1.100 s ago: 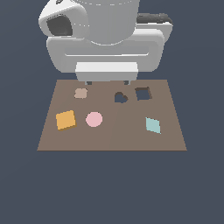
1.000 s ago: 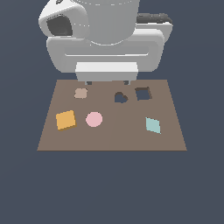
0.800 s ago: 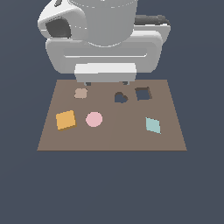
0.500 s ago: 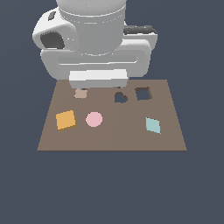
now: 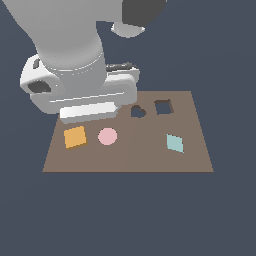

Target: Insert a designated object into the corresponding slot on a board.

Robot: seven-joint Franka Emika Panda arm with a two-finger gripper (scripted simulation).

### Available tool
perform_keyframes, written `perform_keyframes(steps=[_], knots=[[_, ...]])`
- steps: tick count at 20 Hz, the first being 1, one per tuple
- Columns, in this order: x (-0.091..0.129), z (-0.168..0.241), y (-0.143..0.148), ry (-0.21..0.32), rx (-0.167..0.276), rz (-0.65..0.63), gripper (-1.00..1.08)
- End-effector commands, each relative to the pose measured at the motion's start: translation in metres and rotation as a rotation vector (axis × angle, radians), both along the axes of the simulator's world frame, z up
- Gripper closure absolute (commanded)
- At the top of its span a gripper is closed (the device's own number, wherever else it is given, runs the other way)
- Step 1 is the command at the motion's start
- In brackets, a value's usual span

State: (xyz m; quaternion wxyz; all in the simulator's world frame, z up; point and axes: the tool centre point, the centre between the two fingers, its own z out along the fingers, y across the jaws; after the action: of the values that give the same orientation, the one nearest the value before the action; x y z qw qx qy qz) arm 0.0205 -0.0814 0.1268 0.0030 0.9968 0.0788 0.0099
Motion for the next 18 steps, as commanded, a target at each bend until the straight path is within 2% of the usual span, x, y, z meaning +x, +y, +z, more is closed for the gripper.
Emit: perform_keyframes(steps=[1,10,18], knots=[[0.004,-0.016,-0.018,0.004,0.001,0.033,-0.92],[0.020,-0.061,-0.064,0.016,0.003,0.126,-0.92],[0.027,-0.076,-0.080,0.020,0.003,0.157,-0.92]])
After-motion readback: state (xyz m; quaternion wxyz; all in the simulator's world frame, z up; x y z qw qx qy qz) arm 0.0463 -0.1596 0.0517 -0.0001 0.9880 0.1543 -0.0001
